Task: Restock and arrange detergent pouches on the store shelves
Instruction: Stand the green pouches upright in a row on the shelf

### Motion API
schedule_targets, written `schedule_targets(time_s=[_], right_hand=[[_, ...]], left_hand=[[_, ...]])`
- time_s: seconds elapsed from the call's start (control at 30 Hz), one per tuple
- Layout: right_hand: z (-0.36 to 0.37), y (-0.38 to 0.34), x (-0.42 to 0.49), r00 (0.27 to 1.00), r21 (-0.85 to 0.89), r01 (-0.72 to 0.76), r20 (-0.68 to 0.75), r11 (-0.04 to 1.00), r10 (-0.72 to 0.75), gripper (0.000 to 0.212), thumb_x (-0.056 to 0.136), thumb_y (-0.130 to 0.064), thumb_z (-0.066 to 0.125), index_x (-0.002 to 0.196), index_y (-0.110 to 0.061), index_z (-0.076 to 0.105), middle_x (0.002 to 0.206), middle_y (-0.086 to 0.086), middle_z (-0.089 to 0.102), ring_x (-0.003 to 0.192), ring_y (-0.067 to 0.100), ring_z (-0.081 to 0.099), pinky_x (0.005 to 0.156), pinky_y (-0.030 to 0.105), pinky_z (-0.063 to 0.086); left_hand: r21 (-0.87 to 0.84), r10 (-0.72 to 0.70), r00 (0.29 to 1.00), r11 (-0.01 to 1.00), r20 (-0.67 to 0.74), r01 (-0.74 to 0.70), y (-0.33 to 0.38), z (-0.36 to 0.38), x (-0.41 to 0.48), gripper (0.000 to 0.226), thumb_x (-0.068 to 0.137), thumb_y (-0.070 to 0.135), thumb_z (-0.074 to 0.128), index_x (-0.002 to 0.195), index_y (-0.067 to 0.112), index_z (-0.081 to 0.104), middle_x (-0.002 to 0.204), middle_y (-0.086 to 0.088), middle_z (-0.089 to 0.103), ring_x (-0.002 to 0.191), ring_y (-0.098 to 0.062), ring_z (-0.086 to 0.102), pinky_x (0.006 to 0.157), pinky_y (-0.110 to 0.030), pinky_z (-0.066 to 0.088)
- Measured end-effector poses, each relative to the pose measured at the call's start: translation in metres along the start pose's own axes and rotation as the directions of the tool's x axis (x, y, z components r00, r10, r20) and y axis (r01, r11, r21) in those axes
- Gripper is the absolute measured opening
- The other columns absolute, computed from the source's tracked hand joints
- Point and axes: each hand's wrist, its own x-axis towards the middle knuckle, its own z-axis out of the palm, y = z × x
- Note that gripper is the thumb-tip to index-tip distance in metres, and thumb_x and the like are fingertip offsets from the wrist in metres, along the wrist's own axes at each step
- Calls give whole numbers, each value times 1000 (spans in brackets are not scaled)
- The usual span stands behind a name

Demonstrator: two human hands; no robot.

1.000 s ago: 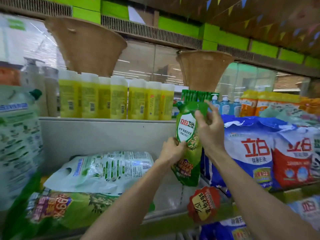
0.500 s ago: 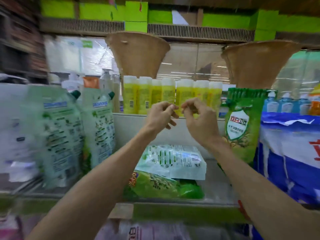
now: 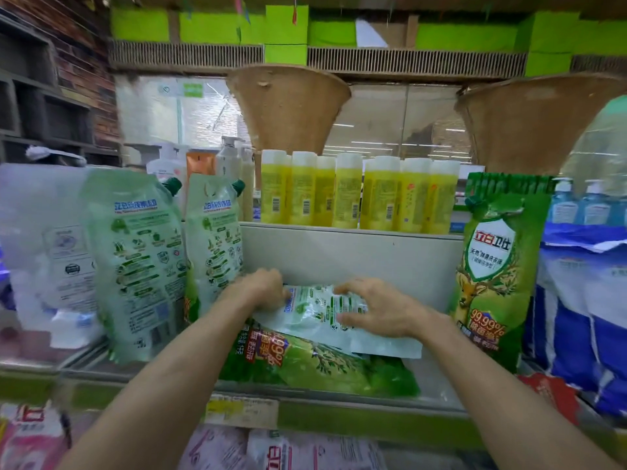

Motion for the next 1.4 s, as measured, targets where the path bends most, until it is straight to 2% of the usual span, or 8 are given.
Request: schedule_targets(time_s=[0.17, 0.33, 0.6, 0.73, 0.83, 1.07, 1.27, 1.4], right_hand=[[-3, 1, -3, 999, 131, 26, -30, 991, -22, 75, 81, -68, 60, 144, -30, 41, 148, -7, 48, 134, 12, 44, 113, 41, 37], [0, -5, -5, 997, 114, 69, -32, 991, -66, 110, 61, -86, 62, 152, -43, 17, 160, -11, 30, 144, 14, 29, 116, 53, 29], [-11, 6, -21, 949, 144, -129, -269, 981, 164, 126, 62, -67, 75, 155, -31, -2, 160, 0, 20, 146, 24, 22, 117, 56, 28], [-13, 12, -31, 806, 462, -88, -487, 883, 335, 66, 94, -26, 60, 152, -21, 28, 130, 10, 55, 116, 26, 55, 102, 43, 47], [-21, 23, -42, 693, 651, -54, -521, 757, 498, 19, 103, -29, 47, 117, -28, 59, 81, -3, 60, 65, 12, 53, 59, 22, 47], [-40, 48, -53, 471, 809, 18, -525, 587, 709, 30, 101, -33, 49, 77, -17, 57, 66, 4, 52, 64, 22, 50, 47, 23, 41], [-72, 47, -47, 600, 961, 165, -275, 220, 751, 42, 93, -45, 61, 109, -7, 66, 98, 14, 76, 87, 37, 75, 64, 44, 62], [-80, 30, -36, 730, 979, 171, -204, 114, 653, 47, 95, -50, 54, 116, -11, 69, 101, 15, 78, 81, 32, 76, 56, 37, 61]], left_hand=[[-380, -26, 1000, 924, 12, 29, -3, -18, 5, 39, 89, 5, 55, 128, 10, 54, 118, -8, 58, 99, -22, 59, 77, -31, 52], [-930, 101, 995, 367, 18, -21, 32, -49, -9, 38, 94, -8, 46, 130, 4, 52, 117, -22, 54, 71, -22, 67, 49, -27, 56], [-946, 179, 979, -323, -101, -38, 112, -101, -21, 35, 96, -18, 34, 127, -9, 46, 133, -36, 39, 85, -41, 64, 59, -40, 62], [-955, 294, 938, -278, -186, -102, 156, -114, -30, 4, 97, -1, 53, 95, -3, 56, 113, -17, 44, 80, -29, 60, 71, -36, 61], [-972, 292, 931, -142, -220, -185, 163, -110, -23, 26, 100, 15, 54, 116, -5, 55, 109, -22, 54, 92, -32, 60, 77, -33, 59], [-968, 164, 968, 132, -190, -212, 123, -61, -9, 42, 103, 32, 46, 132, 2, 55, 123, -14, 66, 92, -30, 66, 84, -40, 55], [-942, 223, 963, 262, -154, -211, 95, -23, -5, 63, 98, 58, 39, 135, 10, 54, 132, -13, 62, 109, -30, 64, 98, -43, 52], [-997, 515, 857, 56, -11, -46, 86, -11, -6, 73, 88, 69, 45, 130, 12, 59, 126, -16, 68, 116, -33, 66, 101, -47, 51]])
